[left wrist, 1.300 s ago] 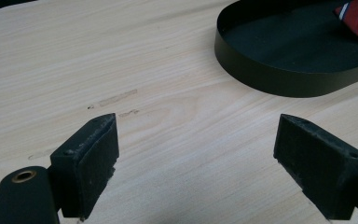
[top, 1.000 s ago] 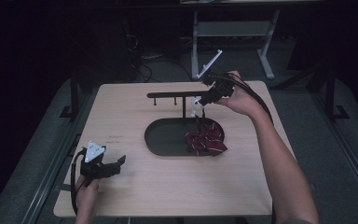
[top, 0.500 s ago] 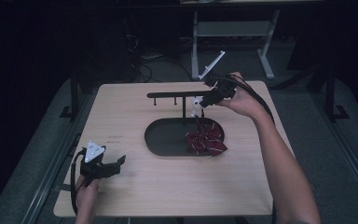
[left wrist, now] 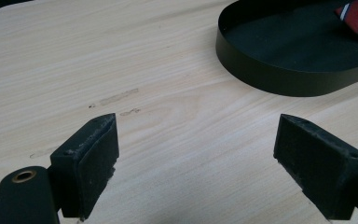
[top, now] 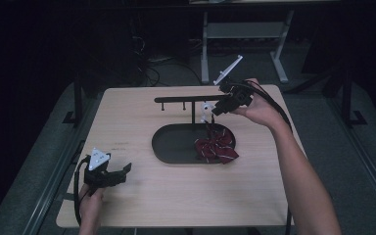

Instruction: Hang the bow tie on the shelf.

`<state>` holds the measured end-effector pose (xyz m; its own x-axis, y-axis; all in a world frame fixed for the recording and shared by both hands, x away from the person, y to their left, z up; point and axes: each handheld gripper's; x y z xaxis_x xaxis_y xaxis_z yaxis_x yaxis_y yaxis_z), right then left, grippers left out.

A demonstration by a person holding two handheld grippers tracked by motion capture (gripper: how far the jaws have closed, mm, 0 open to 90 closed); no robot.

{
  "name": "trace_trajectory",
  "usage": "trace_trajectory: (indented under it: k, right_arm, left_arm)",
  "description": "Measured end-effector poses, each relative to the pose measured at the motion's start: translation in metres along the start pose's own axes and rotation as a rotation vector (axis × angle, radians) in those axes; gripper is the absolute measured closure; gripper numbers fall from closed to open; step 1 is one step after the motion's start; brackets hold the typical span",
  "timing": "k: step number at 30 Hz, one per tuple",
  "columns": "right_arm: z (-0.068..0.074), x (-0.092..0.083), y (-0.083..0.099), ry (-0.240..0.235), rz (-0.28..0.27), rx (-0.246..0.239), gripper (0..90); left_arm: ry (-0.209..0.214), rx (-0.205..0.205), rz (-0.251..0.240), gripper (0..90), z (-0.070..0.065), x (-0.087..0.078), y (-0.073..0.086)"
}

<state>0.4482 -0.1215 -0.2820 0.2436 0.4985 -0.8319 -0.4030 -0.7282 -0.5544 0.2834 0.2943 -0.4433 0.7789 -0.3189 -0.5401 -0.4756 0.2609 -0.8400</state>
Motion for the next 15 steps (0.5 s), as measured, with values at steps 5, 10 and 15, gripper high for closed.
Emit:
trace_trajectory:
  k: [5,10,15]
  right_arm:
    - [0.002,-0.003,0.005,-0.007,-0.010,0.001,64.4]
    - [0.006,-0.005,0.009,-0.014,-0.019,-0.001,63.8]
    - [0.010,-0.005,0.014,-0.026,-0.022,-0.005,62.8]
  left_arm:
    - [0.002,0.009,0.001,13.5,-0.001,0.001,0.000]
    - [0.000,0.008,0.003,13.5,-0.002,0.000,0.000]
    - [0.000,0.011,0.001,13.5,-0.001,0.000,-0.001]
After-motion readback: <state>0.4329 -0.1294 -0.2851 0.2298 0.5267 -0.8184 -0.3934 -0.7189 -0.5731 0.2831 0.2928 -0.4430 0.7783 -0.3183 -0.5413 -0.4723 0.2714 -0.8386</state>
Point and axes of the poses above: each handheld gripper's, and its own axes: x roughly forward along the jaws, y roughly out of its underside, z roughly to its left, and after that the axes turned 1 degree about -y, right-handed
